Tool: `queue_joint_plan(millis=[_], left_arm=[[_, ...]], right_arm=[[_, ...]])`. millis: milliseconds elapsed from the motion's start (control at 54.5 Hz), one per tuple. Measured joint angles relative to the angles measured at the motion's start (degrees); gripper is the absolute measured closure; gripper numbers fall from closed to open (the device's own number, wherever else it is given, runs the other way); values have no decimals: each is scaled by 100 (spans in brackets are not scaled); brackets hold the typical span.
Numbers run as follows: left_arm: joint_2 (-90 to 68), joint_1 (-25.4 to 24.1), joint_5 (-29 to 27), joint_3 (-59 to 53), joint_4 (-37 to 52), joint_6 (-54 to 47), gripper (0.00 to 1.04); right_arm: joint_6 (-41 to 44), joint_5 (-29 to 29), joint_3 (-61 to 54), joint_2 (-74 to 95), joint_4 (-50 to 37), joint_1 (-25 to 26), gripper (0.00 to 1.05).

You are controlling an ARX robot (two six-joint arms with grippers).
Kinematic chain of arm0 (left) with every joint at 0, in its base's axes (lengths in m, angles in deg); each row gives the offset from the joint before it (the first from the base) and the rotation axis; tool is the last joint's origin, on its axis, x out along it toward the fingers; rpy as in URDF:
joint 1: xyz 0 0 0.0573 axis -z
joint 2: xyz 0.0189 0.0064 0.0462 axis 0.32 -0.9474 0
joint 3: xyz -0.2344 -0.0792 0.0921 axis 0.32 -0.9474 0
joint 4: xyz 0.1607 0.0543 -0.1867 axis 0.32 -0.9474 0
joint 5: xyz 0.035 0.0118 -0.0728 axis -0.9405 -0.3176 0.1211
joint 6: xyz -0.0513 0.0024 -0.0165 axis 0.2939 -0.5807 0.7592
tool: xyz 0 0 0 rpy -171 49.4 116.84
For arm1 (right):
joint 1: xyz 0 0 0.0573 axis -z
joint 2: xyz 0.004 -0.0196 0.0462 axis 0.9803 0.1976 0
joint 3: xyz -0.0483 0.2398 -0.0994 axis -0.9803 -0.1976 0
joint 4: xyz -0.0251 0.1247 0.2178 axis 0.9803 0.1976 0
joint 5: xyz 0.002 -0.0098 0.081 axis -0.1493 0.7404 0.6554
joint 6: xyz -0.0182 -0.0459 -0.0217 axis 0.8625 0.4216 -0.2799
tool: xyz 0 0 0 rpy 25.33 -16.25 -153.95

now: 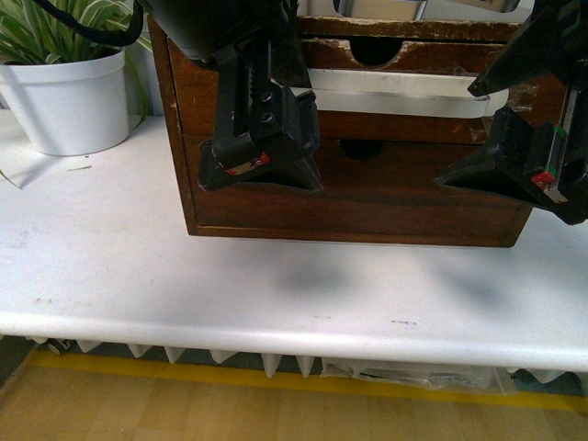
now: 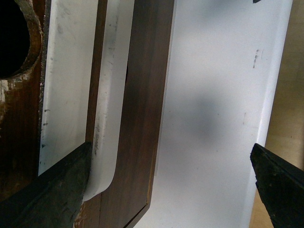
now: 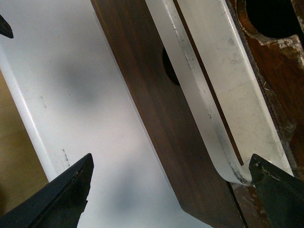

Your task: Open drawer

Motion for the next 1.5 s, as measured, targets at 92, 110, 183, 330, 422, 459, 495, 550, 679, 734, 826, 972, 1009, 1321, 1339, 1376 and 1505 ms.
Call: queue_joint_plan(millis=[92, 110, 183, 330, 422, 459, 495, 550, 679, 734, 826, 972, 1009, 1321, 1339, 1376, 1505], left_arm=[[0, 0, 0, -4, 13, 2, 6], [0, 0, 0, -7, 13, 2, 6], [0, -4, -17, -13, 28, 4, 6], [0, -28, -17, -42, 35, 15, 6], [2, -35, 2, -72, 37, -7, 6], [4, -37, 7, -85, 37, -28, 6], [13, -37, 20, -98, 28, -50, 6], [20, -37, 28, -103, -13, -101, 6], [79, -37, 114, -103, -238, -181, 6], [120, -37, 144, -101, -404, -214, 6], [208, -33, 199, -98, -704, -308, 6], [341, -11, 223, -96, -1161, -483, 6], [380, 0, 221, -111, -1250, -518, 6], [804, 114, 221, -503, -1578, -782, 6], [837, 125, 223, -533, -1589, -789, 6], [879, 136, 223, -579, -1604, -796, 6], [1019, 168, 225, -730, -1628, -824, 6]], right_arm=[[-17, 181, 92, 98, 68, 48, 9], [-24, 192, 98, 111, 66, 55, 9], [-94, 264, 125, 188, -37, 79, 9], [-153, 372, 131, 271, -92, 92, 9], [-131, 387, 131, 280, -50, 85, 9], [-122, 411, 131, 280, 4, 81, 9], [-96, 439, 142, 280, 72, 79, 9], [-31, 455, 179, 280, 201, 70, 9], [254, 562, 286, 254, 643, 55, 9], [444, 629, 302, 199, 887, 48, 9], [667, 693, 278, 122, 1150, 26, 9], [962, 737, 223, -24, 1467, -11, 9], [1045, 752, 201, -79, 1578, -24, 9], [1322, 785, -11, -452, 2072, -164, 9], [1338, 787, -31, -470, 2100, -175, 9], [1355, 791, -57, -492, 2131, -192, 9], [1379, 787, -136, -557, 2177, -247, 9]])
